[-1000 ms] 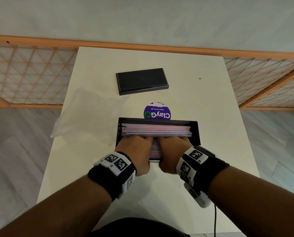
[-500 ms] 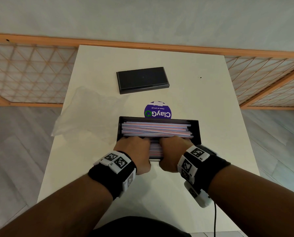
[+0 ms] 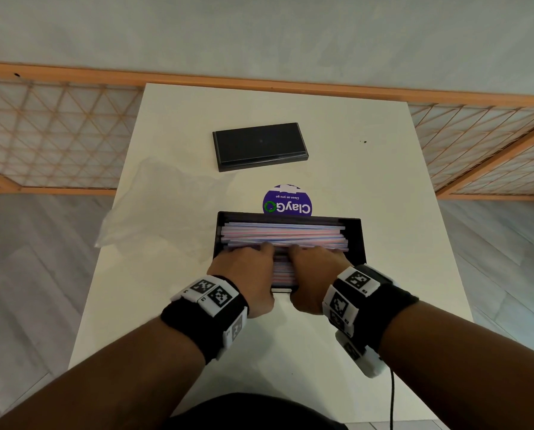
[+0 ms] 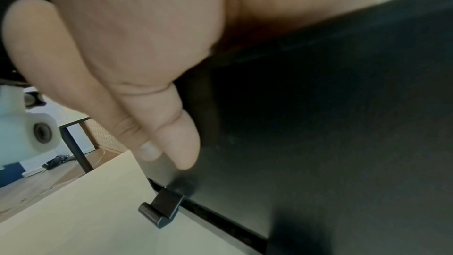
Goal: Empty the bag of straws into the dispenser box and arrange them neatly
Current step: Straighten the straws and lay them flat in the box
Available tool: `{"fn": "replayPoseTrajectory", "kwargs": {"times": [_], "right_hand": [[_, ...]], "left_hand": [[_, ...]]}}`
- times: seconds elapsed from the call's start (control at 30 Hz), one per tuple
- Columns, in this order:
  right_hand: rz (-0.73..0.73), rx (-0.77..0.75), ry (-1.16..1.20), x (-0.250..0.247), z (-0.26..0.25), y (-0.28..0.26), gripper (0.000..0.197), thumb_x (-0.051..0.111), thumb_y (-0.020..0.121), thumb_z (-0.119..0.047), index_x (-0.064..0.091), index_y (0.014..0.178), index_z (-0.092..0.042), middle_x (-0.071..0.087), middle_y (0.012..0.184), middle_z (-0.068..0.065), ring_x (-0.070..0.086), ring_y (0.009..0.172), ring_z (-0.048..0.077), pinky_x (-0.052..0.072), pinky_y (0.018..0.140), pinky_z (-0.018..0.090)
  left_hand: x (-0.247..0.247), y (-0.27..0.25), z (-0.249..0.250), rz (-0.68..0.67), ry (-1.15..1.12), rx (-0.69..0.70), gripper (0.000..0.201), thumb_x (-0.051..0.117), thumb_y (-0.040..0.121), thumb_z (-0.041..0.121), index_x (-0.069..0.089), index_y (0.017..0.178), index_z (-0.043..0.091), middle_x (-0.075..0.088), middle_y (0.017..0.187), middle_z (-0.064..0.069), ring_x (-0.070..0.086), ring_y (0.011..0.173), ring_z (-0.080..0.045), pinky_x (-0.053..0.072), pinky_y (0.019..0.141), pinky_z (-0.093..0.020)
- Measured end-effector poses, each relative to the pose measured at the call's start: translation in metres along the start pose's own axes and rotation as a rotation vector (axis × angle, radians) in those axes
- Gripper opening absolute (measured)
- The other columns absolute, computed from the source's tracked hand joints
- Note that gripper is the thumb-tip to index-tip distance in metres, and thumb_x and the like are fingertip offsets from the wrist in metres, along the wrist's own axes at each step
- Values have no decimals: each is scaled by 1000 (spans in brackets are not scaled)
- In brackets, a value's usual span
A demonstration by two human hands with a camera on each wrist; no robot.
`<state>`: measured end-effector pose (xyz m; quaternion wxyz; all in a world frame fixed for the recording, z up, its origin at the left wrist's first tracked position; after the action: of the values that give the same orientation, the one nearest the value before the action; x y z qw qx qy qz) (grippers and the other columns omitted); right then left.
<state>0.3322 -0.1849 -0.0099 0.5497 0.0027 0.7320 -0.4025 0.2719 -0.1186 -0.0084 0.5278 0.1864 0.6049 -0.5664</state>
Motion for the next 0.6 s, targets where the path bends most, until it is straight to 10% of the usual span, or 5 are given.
{"fn": "replayPoseTrajectory", "kwargs": {"times": [0.2, 0.4, 0.6], "right_hand": [[-25, -4, -66, 0, -1, -2, 40, 59, 74, -34, 63, 113, -25, 52, 116, 3, 52, 111, 28, 44, 97, 45], [-6, -63, 6, 0, -10, -4, 46, 61, 79, -24, 48, 123, -24, 65, 104, -3, 65, 95, 24, 46, 93, 40], [-9, -87, -29, -2, -8, -2, 34, 64, 76, -30, 64, 110, -29, 59, 107, -2, 60, 100, 25, 50, 87, 38]], "left_hand": [[3, -2, 1, -33, 35, 12, 40, 66, 85, 38, 64, 122, 22, 49, 129, -4, 52, 121, -27, 50, 100, -41], [-3, -3, 10, 11, 19, 61, 59, 70, 82, 33, 46, 136, 24, 65, 125, -3, 64, 114, -29, 52, 99, -42], [-7, -5, 18, 9, 24, 77, 32, 66, 89, 34, 65, 120, 24, 62, 123, -1, 62, 114, -26, 53, 96, -40]]}}
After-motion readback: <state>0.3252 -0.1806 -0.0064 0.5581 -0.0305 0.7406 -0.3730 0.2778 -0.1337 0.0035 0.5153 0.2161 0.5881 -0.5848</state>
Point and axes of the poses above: each hand's wrist, its own y-axis towards the middle knuckle, its own x-axis out of the palm, z = x × y, the point moved 10 cm from there along y, towards the middle knuckle
